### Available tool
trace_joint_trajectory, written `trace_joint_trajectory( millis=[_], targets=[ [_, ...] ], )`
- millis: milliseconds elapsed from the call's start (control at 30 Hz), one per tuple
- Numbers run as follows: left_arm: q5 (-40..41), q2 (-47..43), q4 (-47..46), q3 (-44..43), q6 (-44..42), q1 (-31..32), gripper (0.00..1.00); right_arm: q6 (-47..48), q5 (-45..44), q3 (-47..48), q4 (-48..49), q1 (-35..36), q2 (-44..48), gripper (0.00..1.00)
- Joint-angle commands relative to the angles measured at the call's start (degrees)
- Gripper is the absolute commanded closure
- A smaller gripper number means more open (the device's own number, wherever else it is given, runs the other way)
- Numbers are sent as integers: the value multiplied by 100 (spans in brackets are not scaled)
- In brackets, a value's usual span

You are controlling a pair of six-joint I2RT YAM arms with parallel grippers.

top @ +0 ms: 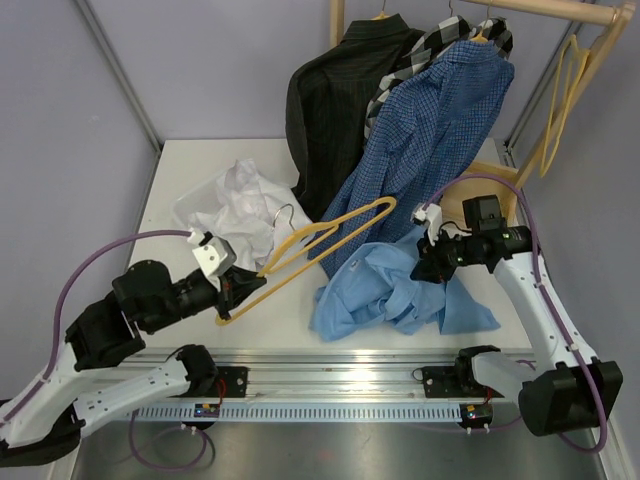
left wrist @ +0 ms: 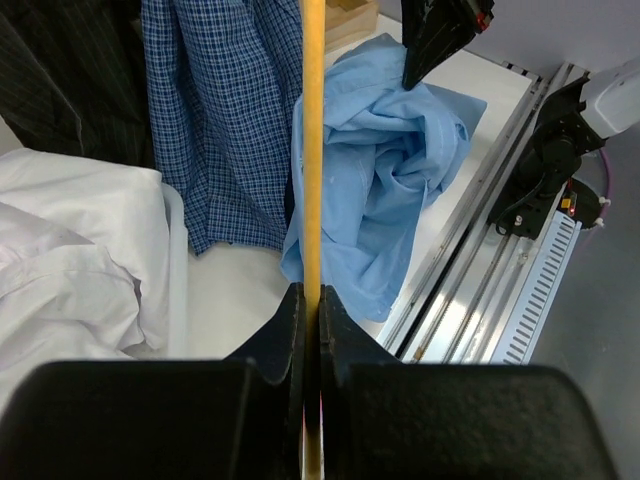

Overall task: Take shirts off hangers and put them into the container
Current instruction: 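Take shirts off hangers and put them into the container, then pass the hanger from the left arm to the right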

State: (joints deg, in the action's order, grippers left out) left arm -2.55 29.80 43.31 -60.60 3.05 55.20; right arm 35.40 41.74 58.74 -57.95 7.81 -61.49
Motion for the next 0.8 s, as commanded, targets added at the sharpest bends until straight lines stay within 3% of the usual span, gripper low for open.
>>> trace_joint_trajectory(
  millis=[0,67,100,333,533,633,767],
  targets=[
    [158,131,-824,92,29,17,100,214,152,-187,134,-17,-205,75],
    [228,157,-929,215,55,17,100,161,81,-214,205,-17,-162,64],
    [228,175,-956,241,55,17,100,152,28,-179,197,-17,-91,53],
    [404,456,-850,163,-76,17,100,599,-500,427,-382,-17,936,25],
    [-34,1000,-833,-171,-480,8,100,1732,-18,1305,-1683,-17,1263,22],
    [-481,1396,-684,-435,-849,8,100,2426,807,1762,-2201,-17,1210,18],
    [-975,1608,-622,-550,-1560,0,100,3199,2282,2272,-2965,-8,491,12]
  ],
)
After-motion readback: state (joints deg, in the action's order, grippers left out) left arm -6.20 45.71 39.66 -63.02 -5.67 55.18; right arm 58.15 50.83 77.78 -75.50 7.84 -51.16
